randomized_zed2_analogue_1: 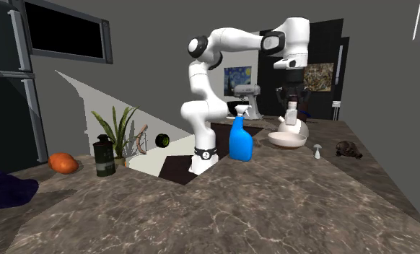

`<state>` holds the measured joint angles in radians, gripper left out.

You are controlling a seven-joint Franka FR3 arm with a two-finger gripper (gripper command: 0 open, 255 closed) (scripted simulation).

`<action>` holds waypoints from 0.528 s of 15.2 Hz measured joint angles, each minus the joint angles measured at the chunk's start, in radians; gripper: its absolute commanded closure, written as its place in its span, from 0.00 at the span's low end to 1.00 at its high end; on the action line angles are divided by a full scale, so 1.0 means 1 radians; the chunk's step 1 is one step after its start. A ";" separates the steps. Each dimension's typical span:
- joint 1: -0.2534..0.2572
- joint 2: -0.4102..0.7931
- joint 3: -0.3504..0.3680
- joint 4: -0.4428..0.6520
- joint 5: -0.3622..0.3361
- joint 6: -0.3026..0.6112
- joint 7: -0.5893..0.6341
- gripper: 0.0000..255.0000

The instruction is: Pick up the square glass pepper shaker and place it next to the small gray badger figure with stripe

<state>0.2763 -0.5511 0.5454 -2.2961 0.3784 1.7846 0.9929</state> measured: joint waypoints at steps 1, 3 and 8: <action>0.003 0.014 0.022 0.017 0.004 0.003 0.025 1.00; 0.017 0.021 0.063 0.034 0.019 0.007 0.075 1.00; 0.033 0.075 0.178 0.102 0.036 0.029 0.207 1.00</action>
<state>0.3096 -0.4764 0.7229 -2.1939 0.4149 1.8133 1.1998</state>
